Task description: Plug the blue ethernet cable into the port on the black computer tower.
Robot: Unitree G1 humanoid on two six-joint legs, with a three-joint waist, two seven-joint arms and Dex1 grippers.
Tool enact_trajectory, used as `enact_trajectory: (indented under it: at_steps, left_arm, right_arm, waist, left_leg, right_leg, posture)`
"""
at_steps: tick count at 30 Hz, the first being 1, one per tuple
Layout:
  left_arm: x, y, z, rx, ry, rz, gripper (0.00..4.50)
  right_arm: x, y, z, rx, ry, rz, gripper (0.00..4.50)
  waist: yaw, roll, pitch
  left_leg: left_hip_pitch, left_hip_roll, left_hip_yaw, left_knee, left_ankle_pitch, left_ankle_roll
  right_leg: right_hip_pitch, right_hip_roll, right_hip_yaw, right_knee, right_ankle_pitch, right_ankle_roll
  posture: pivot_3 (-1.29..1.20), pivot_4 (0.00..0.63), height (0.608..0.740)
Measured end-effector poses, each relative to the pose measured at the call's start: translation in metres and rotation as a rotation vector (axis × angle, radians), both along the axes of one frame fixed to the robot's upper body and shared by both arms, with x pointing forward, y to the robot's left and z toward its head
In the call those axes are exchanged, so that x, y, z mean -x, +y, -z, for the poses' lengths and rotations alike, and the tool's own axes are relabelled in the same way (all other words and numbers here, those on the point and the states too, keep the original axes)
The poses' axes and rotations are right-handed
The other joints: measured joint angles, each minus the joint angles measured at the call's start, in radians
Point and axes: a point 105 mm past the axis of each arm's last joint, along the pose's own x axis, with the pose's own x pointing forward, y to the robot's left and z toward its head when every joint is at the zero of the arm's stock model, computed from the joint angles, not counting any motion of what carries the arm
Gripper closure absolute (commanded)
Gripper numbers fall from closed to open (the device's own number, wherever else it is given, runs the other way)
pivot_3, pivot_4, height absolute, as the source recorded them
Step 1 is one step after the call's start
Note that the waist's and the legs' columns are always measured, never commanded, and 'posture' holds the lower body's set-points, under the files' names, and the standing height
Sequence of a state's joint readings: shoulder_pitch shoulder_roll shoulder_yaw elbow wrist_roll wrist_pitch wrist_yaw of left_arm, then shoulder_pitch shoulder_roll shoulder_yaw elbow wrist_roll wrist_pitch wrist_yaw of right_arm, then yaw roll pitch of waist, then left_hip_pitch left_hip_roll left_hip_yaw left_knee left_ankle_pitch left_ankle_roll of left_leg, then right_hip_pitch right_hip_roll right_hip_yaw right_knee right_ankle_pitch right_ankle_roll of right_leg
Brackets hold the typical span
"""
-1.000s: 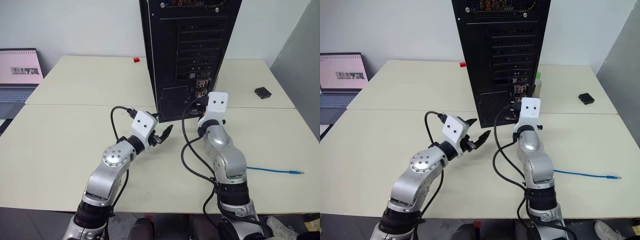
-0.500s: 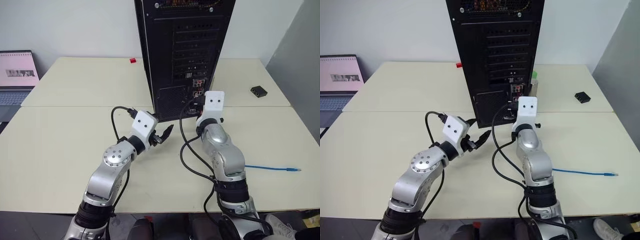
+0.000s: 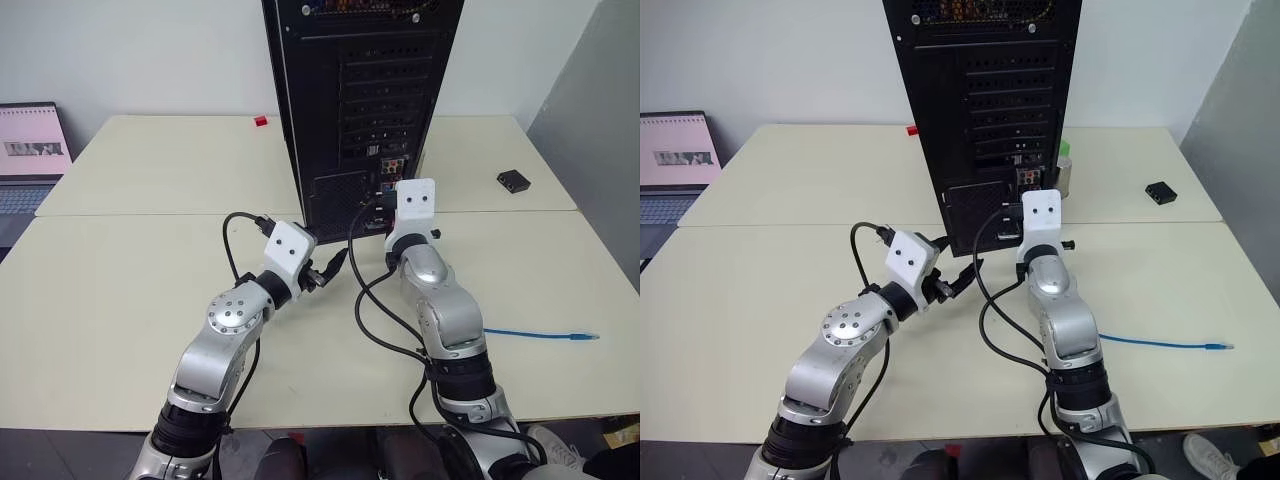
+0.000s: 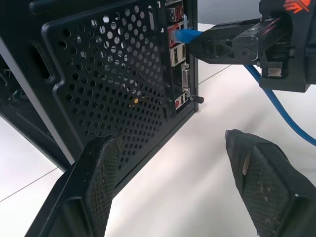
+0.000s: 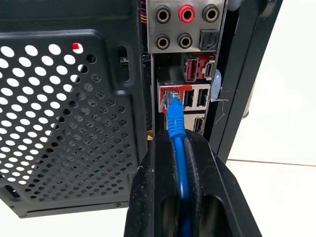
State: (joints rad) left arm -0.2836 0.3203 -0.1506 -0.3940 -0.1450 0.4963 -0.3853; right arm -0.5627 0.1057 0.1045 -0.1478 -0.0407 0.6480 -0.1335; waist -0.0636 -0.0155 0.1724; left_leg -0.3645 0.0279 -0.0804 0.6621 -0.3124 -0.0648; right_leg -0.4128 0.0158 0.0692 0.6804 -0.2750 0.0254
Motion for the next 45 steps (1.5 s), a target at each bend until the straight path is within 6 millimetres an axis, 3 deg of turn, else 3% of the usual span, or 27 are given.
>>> enact_trajectory:
  at_steps: [23, 29, 35, 37, 42, 45]
  left_arm:
    - [0.000, -0.001, 0.000, 0.003, -0.002, -0.002, 0.98]
    - [-0.001, -0.001, 0.001, 0.001, -0.002, -0.002, 0.88]
    - [-0.010, 0.005, -0.001, -0.023, -0.002, 0.007, 0.88]
    - [-0.014, 0.011, -0.005, -0.043, -0.008, 0.010, 0.88]
    - [-0.009, 0.015, -0.005, -0.119, 0.024, 0.125, 0.88]
    - [-0.008, 0.017, -0.010, -0.182, 0.031, 0.188, 0.88]
  right_arm:
    - [-0.010, 0.009, -0.002, -0.018, 0.027, -0.073, 4.50]
    - [-0.008, 0.006, -0.007, 0.001, 0.005, -0.112, 3.04]
    - [0.000, -0.010, -0.003, 0.035, 0.014, -0.122, 1.57]
    - [0.003, -0.018, -0.003, 0.043, 0.020, -0.118, 1.27]
    - [0.020, -0.033, -0.008, 0.086, 0.028, -0.168, 0.17]
    - [0.032, -0.042, -0.011, 0.163, 0.040, -0.276, 0.17]
  waist:
    - [-0.023, 0.000, 0.000]
    - [-0.019, 0.000, 0.000]
    - [-0.008, 0.000, 0.000]
    - [-0.006, 0.000, 0.000]
    - [-0.002, 0.001, 0.000]
    - [0.006, 0.001, 0.001]
  left_leg:
    - [0.001, 0.001, 0.001, 0.000, 0.000, 0.000]
    - [0.000, 0.000, 0.000, 0.000, 0.000, 0.000]
    - [-0.002, -0.001, 0.000, 0.000, 0.000, 0.000]
    - [-0.001, -0.001, 0.000, 0.000, 0.000, 0.000]
    - [-0.001, -0.001, 0.000, 0.000, 0.000, 0.000]
    - [-0.001, -0.001, 0.000, 0.000, 0.000, 0.000]
  right_leg:
    - [0.000, 0.000, 0.001, 0.001, 0.001, -0.001]
    - [0.000, 0.000, 0.000, 0.001, 0.001, -0.001]
    - [0.000, -0.002, 0.000, -0.001, 0.000, 0.000]
    - [0.000, -0.001, 0.000, 0.000, 0.000, 0.000]
    - [0.000, 0.000, -0.001, 0.000, 0.000, 0.000]
    - [0.000, 0.000, -0.001, -0.001, 0.000, 0.000]
  posture:
    - [0.00, 0.150, 0.740]
    - [0.00, 0.150, 0.740]
    - [0.00, 0.150, 0.740]
    - [0.00, 0.150, 0.740]
    - [0.00, 0.150, 0.740]
    - [0.00, 0.150, 0.740]
